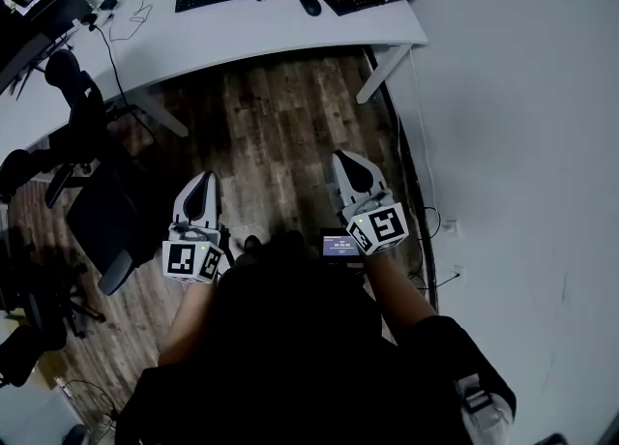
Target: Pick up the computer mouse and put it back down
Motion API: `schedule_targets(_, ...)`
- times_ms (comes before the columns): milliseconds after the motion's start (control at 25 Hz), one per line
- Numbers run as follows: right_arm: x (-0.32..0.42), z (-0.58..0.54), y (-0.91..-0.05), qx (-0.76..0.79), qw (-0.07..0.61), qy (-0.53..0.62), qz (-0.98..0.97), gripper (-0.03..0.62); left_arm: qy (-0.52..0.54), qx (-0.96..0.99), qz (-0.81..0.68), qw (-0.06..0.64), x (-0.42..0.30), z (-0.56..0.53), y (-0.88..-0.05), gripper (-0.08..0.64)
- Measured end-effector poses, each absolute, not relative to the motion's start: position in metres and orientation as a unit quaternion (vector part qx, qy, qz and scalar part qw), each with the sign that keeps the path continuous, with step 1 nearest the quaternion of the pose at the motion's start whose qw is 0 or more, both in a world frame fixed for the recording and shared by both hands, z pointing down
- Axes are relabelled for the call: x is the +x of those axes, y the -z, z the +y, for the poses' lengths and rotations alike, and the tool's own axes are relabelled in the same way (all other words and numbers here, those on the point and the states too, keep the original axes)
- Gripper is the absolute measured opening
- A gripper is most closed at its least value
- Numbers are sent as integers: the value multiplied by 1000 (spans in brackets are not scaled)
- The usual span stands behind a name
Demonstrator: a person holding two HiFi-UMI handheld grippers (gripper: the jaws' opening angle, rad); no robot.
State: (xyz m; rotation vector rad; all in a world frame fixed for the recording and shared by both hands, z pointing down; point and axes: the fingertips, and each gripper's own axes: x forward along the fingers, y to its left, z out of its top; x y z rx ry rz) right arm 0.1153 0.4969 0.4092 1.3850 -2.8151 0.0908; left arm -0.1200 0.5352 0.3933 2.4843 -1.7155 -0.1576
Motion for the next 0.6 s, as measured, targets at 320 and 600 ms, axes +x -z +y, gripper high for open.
schedule_targets(320, 131, 485, -414, 432, -5, -35, -901, 2, 53, 818, -570, 61, -103, 526, -396, -6)
schedule_targets(600, 137, 470, -420, 427, -3, -41, -903, 2, 55, 807, -584, 68, -101, 513, -399, -6)
